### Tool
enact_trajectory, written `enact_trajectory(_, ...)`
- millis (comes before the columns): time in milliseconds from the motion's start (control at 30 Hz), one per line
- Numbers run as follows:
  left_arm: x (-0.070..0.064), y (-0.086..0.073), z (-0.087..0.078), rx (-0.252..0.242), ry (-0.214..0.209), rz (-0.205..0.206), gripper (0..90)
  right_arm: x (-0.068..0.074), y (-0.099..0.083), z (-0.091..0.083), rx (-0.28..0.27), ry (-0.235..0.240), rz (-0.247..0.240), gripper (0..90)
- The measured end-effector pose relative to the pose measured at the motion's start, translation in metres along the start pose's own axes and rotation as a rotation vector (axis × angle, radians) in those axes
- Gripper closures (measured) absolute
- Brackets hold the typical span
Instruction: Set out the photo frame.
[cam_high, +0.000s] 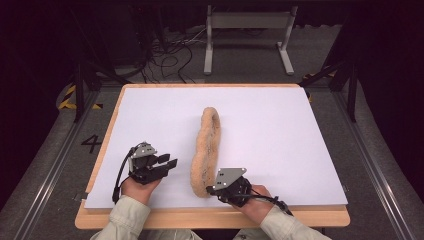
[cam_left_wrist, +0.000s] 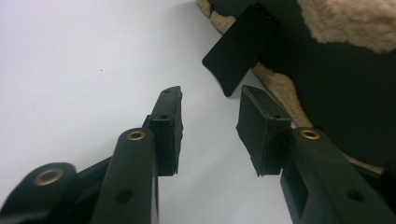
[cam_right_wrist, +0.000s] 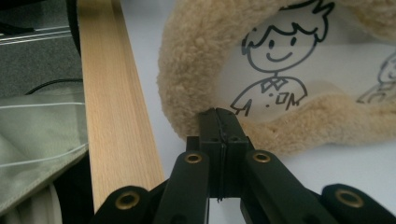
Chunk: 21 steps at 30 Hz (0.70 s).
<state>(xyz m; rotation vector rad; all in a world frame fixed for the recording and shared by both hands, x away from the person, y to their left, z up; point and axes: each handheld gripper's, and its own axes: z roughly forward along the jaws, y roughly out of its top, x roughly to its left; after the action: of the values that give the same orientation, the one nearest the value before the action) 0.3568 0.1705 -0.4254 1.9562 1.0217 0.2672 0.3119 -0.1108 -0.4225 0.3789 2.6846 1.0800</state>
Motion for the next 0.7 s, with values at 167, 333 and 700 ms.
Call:
enact_trajectory(167,0.002,-0.008,-0.011,-0.017,0.008,-0.001,57.1,0.004,0.011,0.012,-0.003,0.026,-0.023,90.0)
enact_trajectory(333,0.004,-0.015,-0.021,-0.025,0.017,-0.018,56.7,0.006,0.020,0.021,-0.007,0.036,-0.035,90.0)
enact_trajectory(700,0.007,-0.020,-0.027,-0.040,0.008,-0.031,54.3,0.009,0.035,0.039,-0.004,0.033,-0.009,90.0)
